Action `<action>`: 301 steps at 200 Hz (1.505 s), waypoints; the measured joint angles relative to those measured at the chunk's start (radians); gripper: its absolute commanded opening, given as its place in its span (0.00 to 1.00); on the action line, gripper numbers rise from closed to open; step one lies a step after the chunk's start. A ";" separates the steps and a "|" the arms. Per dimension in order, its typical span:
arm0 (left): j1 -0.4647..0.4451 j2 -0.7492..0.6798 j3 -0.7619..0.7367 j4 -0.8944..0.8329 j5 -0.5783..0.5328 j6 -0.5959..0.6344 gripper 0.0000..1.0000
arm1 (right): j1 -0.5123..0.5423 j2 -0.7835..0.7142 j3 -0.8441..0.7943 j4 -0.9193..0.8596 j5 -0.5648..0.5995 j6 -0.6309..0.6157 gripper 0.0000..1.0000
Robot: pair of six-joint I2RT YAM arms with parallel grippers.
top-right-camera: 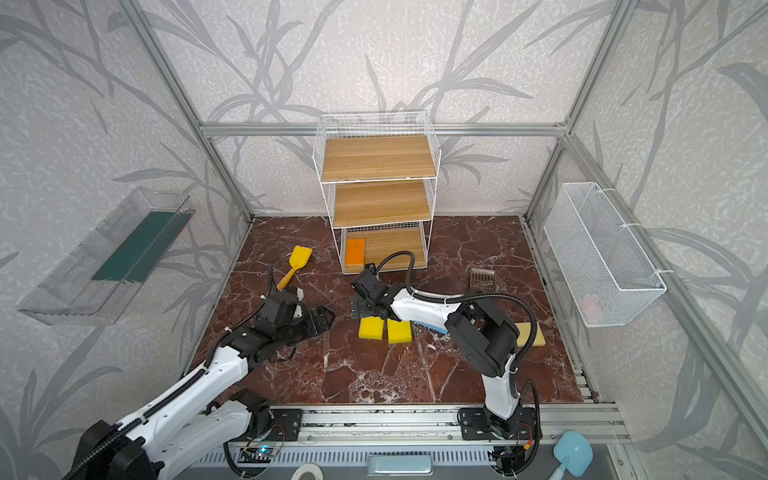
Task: Place and organize the cleaning sponges onto the shelf
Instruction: 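Grasp the orange-faced sponge with the right gripper, then carry the orange-faced sponge with the right gripper onto the bottom tier beside the first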
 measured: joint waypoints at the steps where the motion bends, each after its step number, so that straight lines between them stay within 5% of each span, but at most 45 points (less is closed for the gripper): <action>1: 0.000 -0.001 0.000 0.000 0.000 0.000 0.99 | 0.001 0.002 0.001 0.000 0.002 0.000 0.98; 124: 0.000 -0.087 -0.023 -0.040 -0.013 0.010 0.99 | 0.027 0.050 0.048 -0.096 0.095 -0.006 0.65; 236: 0.000 -0.101 -0.085 -0.004 -0.031 0.018 0.99 | 0.019 -0.062 -0.057 0.032 0.136 -0.128 0.63; 301: 0.000 0.020 -0.085 0.095 -0.043 0.022 0.99 | -0.060 -0.024 0.006 0.099 0.118 -0.203 0.63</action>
